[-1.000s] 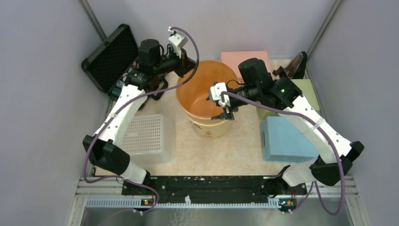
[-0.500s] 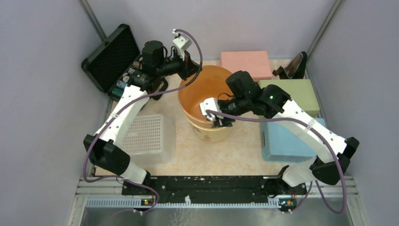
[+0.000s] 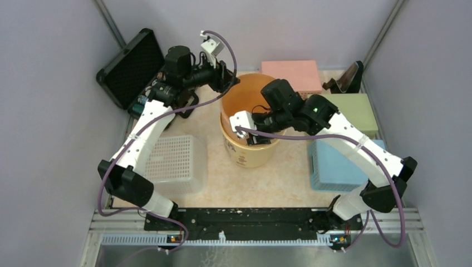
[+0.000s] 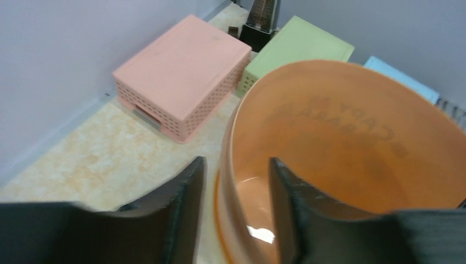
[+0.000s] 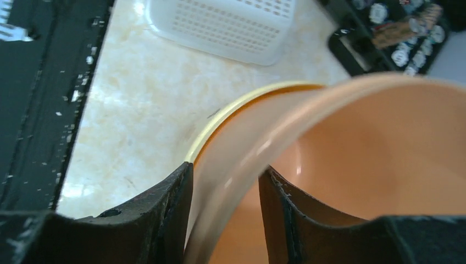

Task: Turn the large container upside down
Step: Pick up the container from the container.

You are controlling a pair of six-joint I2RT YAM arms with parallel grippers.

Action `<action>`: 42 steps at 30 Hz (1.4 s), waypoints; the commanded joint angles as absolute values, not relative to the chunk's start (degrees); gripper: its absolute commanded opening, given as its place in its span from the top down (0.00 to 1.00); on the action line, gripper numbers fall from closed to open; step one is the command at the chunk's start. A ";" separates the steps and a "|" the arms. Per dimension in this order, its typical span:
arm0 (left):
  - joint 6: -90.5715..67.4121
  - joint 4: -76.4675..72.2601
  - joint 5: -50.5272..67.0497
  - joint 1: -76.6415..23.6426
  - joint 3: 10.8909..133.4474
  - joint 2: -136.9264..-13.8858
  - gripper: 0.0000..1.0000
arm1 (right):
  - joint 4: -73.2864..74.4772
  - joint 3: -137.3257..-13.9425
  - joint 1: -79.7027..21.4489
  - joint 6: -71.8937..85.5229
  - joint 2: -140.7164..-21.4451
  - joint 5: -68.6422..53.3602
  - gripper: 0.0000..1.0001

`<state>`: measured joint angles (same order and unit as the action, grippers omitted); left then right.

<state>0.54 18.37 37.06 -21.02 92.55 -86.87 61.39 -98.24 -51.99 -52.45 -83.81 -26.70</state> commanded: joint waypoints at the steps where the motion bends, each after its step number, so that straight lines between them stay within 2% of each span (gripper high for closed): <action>1: -1.10 18.07 35.77 -20.02 96.74 -84.22 0.35 | 54.82 -105.32 -51.42 -52.27 -83.71 -22.00 1.00; 3: -0.90 18.29 35.02 -19.48 97.37 -83.31 0.09 | 54.85 -107.35 -51.41 -52.18 -84.33 -21.67 1.00; 4: -0.81 18.40 34.63 -19.06 97.66 -82.97 0.02 | 54.85 -108.22 -51.44 -52.12 -84.55 -21.44 1.00; 12: 1.09 18.30 32.94 -17.43 97.91 -78.46 0.01 | 51.75 -110.79 -51.44 -51.54 -84.62 -18.60 1.00; 27: 8.96 20.44 29.27 -16.48 90.52 -71.51 0.01 | 49.46 -118.64 -51.42 -50.69 -85.03 -16.78 1.00; 35: 17.19 23.75 36.32 -16.41 87.14 -67.92 0.01 | 48.38 -126.56 -51.42 -49.05 -84.93 -12.93 1.00; 42: 24.99 28.01 45.69 -16.41 83.58 -66.24 0.01 | 46.21 -127.26 -49.91 -48.57 -82.04 -8.28 1.00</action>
<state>18.50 23.16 38.87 -16.60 86.08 -65.69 57.41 -122.91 -51.05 -46.68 -86.72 -13.15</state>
